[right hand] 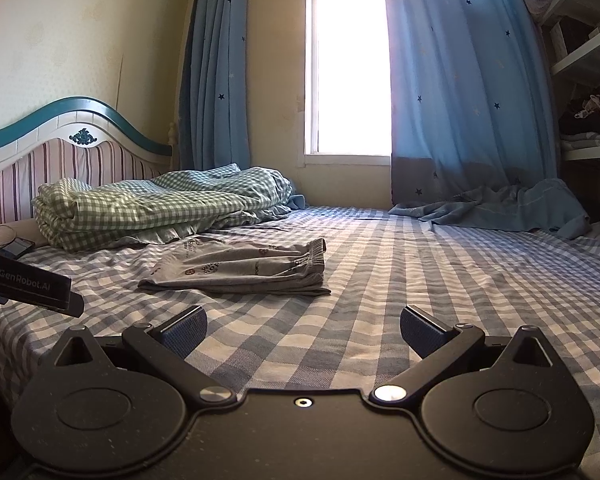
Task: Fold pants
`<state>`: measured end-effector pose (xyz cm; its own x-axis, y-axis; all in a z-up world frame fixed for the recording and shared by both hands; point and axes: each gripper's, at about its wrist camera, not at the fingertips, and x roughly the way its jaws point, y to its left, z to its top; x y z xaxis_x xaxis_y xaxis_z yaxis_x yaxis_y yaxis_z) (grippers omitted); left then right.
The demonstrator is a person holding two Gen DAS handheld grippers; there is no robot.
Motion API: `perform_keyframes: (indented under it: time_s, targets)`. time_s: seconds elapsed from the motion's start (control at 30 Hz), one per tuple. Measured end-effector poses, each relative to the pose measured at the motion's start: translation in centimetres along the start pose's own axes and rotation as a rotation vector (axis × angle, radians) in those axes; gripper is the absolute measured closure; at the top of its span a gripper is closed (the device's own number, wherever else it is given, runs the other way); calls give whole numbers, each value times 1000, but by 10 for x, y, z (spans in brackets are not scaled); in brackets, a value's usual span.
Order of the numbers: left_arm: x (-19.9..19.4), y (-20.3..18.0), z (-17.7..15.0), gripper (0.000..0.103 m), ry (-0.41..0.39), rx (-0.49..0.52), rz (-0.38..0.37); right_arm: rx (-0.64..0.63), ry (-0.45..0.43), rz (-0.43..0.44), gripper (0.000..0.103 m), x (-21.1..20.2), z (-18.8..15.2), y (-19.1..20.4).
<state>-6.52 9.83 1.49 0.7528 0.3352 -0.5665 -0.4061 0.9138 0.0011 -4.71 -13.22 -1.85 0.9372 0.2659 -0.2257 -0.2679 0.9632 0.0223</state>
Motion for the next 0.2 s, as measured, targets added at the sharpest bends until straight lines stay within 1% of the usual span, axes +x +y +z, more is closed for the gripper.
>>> perform_keyframes:
  time_s: [0.2]
  targets:
    - [0,0,-1,0,2,-1,3,0,4,0,1,0,0,0]
